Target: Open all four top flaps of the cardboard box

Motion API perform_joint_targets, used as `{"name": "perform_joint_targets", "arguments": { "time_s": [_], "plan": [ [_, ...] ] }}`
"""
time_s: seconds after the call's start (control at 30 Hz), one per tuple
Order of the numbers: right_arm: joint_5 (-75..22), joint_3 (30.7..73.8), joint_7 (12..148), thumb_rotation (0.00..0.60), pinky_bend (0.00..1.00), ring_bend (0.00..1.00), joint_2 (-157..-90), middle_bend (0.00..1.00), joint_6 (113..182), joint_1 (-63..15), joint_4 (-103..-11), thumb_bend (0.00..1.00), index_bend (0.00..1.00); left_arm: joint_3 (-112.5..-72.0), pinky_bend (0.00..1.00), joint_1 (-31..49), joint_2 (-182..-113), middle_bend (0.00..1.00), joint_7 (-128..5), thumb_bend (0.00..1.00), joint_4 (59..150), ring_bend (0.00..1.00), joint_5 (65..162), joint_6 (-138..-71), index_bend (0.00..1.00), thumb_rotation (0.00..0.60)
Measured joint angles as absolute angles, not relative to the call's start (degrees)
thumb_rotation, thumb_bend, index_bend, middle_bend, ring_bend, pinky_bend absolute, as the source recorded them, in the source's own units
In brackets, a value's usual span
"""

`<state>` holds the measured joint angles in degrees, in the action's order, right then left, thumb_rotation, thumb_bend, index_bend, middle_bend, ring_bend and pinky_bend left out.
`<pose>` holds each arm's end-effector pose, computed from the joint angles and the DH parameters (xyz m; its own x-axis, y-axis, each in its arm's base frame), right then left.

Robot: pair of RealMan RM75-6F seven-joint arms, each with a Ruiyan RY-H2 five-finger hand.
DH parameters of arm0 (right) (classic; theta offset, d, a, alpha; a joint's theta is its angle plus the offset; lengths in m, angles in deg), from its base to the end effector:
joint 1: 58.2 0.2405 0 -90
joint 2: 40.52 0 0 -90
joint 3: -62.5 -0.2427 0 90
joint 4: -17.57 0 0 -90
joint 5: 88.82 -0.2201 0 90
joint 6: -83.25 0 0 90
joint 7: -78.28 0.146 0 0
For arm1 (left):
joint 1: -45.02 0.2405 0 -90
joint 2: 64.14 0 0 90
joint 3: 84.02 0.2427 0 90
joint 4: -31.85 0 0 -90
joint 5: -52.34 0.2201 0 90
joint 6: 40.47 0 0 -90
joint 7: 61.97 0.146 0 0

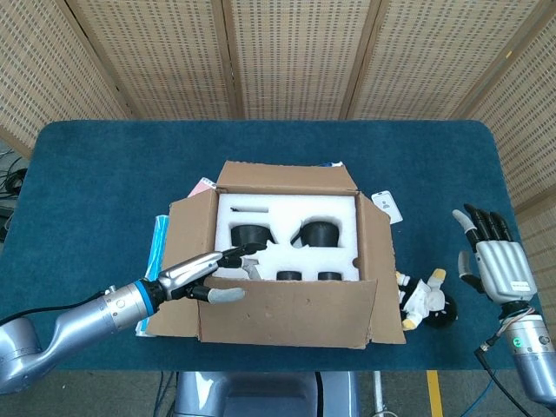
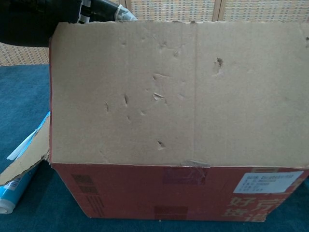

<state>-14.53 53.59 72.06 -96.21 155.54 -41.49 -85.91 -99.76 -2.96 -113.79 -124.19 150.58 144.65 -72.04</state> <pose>-0.2530 -0.2571 0.1632 0.4131 -0.0567 0.9089 -0.9104 -0.0486 0.4108 -0.0392 0.2751 0.0840 -0.1319 0.8506 0.5091 0.8588 -0.1584 0.4872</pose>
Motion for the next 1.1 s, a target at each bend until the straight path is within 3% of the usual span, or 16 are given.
{"name": "perform_joint_targets", "arguments": {
  "time_s": [0.2, 0.43, 0.63, 1.1],
  "plan": [
    [-14.69, 53.54, 71.68, 0.6, 0.0, 0.0, -96.03, 0.03, 155.77, -41.55, -86.35, 0.72, 0.06, -94.05, 0.0, -5.73, -111.18, 0.0, -146.75, 0.11, 148.15, 0.0, 161.05, -80.62, 0.36, 0.136],
    [-14.76, 53.57, 71.46, 0.6, 0.0, 0.0, -95.96, 0.03, 155.88, -41.62, -86.57, 0.72, 0.06, -83.3, 0.0, -12.11, -108.98, 0.0, -167.46, 0.11, 141.49, 0.0, 178.44, -96.96, 0.36, 0.135],
    [-14.8, 53.56, 71.43, 0.6, 0.0, 0.0, -95.9, 0.03, 155.98, -41.67, -86.73, 0.72, 0.06, -77.42, 0.0, -16.37, -108.34, 0.0, -172.79, 0.11, 138.15, 0.0, 183.76, -103.57, 0.36, 0.135],
    [-14.85, 53.64, 71.04, 0.6, 0.0, 0.0, -95.8, 0.03, 156.1, -41.76, -87.07, 0.72, 0.06, -70.56, 0.0, -20.32, -110.01, 0.0, -174.89, 0.12, 136.96, 0.0, 186.2, -108.16, 0.36, 0.128]
  ]
}}
